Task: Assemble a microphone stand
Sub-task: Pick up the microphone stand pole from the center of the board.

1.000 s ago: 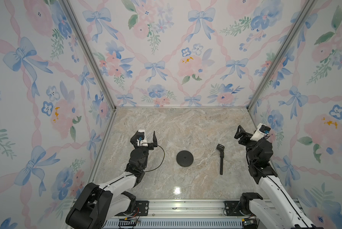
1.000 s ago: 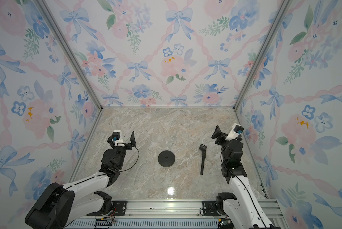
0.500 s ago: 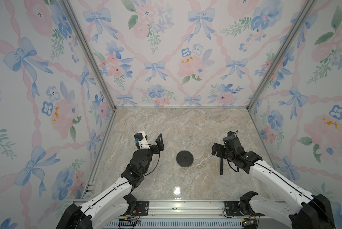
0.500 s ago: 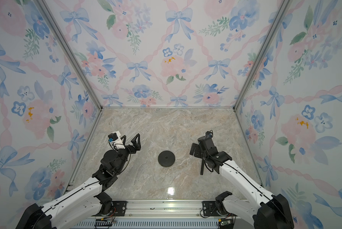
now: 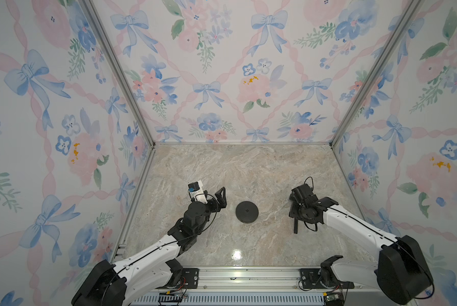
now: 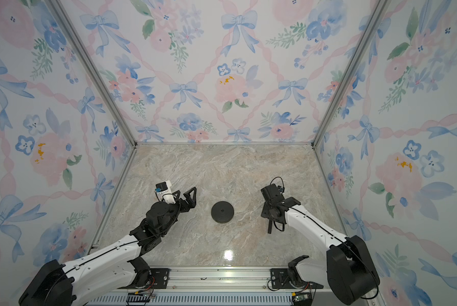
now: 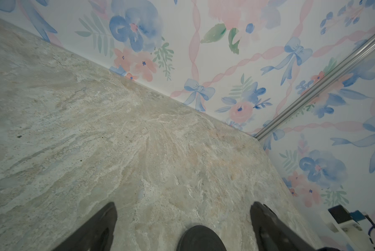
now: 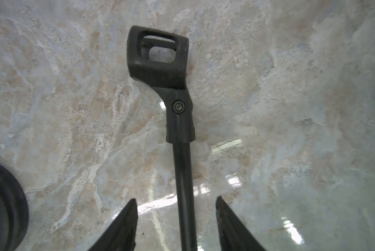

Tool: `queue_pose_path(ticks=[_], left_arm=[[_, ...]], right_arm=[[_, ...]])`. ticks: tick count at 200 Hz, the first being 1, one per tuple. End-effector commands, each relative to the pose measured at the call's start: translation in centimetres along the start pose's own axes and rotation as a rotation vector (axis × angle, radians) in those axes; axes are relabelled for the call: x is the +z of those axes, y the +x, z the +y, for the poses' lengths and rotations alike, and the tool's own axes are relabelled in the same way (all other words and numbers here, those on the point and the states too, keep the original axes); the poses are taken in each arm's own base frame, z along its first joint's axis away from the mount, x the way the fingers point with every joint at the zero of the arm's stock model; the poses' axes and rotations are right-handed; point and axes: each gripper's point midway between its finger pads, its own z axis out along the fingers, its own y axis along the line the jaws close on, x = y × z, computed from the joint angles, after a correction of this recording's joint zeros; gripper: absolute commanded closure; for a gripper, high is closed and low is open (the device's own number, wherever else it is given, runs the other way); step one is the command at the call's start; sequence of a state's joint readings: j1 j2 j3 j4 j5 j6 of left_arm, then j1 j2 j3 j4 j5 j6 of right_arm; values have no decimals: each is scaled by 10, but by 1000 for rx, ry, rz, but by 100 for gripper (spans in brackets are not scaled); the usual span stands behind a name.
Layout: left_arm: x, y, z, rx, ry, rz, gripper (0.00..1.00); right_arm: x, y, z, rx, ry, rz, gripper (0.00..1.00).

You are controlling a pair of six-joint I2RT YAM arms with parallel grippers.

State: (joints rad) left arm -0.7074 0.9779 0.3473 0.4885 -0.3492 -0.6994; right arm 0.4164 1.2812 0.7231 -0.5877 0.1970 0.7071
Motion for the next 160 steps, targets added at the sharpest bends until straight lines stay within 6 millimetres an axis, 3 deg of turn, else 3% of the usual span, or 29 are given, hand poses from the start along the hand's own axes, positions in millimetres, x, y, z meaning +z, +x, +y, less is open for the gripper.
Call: queue_pose_path(ticks=[1, 19, 45, 101, 116, 132, 146, 160], left_arm=[[0, 34, -22, 33, 66, 148, 2], [0, 50, -46, 80, 142, 225, 2], [3, 65, -59, 106, 183, 300, 2], [6, 64, -72, 116, 219, 320, 2], [6, 63, -74, 110, 224, 322, 2], [6, 62, -79, 106, 234, 331, 2], [6, 60, -84, 98, 246, 346, 2], [5, 56, -91, 93, 274, 357, 2]], right_arm=[[17, -1, -3, 16, -9, 53, 48], [27, -7, -12, 12, 28, 53, 48], [41, -13, -16, 8, 35, 78, 47], [54, -44, -9, -55, 14, 59, 49], [56, -43, -4, -82, -12, 70, 58], [53, -43, 2, -101, -30, 60, 60], [49, -44, 7, -124, -46, 50, 73], [44, -45, 12, -156, -52, 31, 78]])
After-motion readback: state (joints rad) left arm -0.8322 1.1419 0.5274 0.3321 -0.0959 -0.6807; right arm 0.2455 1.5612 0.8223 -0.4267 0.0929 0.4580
